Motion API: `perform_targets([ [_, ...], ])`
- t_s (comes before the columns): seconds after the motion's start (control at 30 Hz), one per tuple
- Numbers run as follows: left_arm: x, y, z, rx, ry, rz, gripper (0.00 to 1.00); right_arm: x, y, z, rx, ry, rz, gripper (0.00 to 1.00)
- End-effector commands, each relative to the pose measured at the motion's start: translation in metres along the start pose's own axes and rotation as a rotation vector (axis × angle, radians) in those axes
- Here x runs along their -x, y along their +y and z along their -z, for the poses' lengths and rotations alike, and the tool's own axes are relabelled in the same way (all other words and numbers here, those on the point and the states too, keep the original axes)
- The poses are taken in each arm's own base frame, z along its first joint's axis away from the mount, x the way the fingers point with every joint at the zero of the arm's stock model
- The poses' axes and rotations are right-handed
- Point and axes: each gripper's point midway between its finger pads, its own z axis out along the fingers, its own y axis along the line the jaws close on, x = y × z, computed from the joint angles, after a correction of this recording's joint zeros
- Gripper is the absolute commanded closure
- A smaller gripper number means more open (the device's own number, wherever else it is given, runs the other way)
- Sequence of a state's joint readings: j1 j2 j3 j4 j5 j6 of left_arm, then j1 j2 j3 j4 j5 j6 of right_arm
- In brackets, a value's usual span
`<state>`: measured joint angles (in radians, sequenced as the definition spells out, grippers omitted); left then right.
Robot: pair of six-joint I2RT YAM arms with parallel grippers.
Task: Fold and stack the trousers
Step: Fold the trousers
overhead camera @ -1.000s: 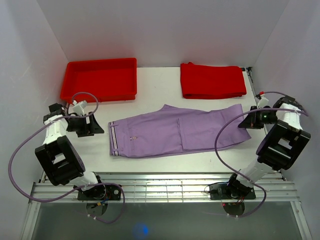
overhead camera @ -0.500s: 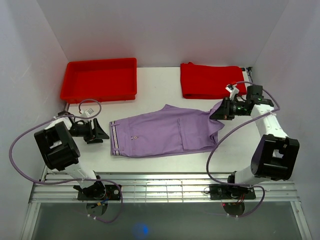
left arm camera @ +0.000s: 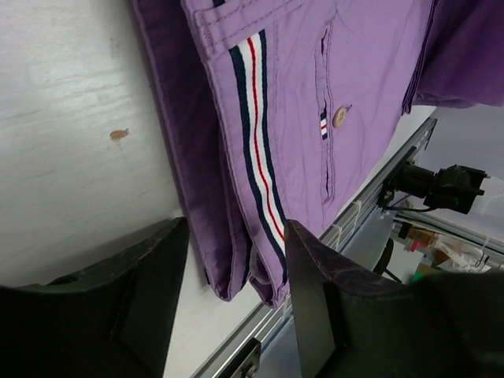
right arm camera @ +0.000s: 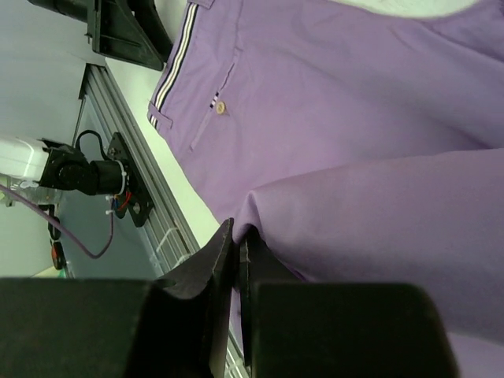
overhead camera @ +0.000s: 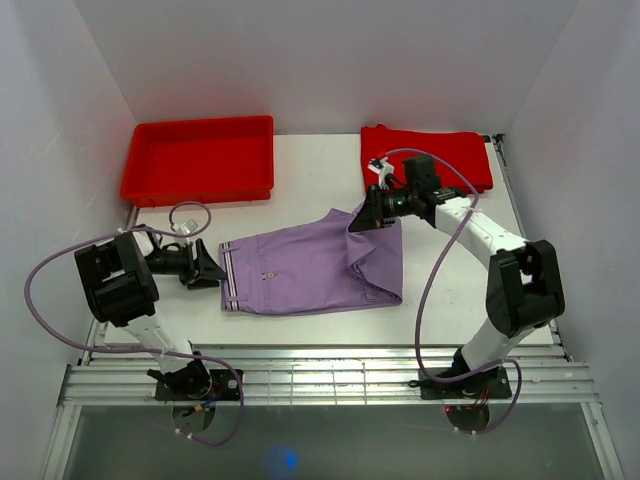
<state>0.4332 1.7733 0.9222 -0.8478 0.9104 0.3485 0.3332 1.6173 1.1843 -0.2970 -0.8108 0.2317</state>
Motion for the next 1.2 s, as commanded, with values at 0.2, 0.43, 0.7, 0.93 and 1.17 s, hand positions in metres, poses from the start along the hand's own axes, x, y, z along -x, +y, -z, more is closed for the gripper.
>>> perform_targets([
  [0.2,-0.003,0.010,-0.021,0.034,0.036,0.084,0.86,0.032,0.055,-0.065,0.088,-0.026,0.083,0.92],
  [0.43,-0.004,0.014,-0.025,0.036,0.048,0.114,1.00,0.019,0.079,-0.115,0.107,0.041,0.073,0.92],
  [0.7,-0.004,0.014,-0.025,0.036,0.048,0.114,1.00,0.014,0.106,-0.152,0.166,0.071,0.066,0.92],
  [0.93,-0.004,0.014,-0.024,0.040,0.046,0.105,1.00,-0.002,0.121,-0.188,0.206,0.114,0.041,0.92],
  [1.17,-0.007,0.015,-0.025,0.048,0.052,0.109,1.00,-0.001,0.130,-0.208,0.239,0.116,0.033,0.92],
])
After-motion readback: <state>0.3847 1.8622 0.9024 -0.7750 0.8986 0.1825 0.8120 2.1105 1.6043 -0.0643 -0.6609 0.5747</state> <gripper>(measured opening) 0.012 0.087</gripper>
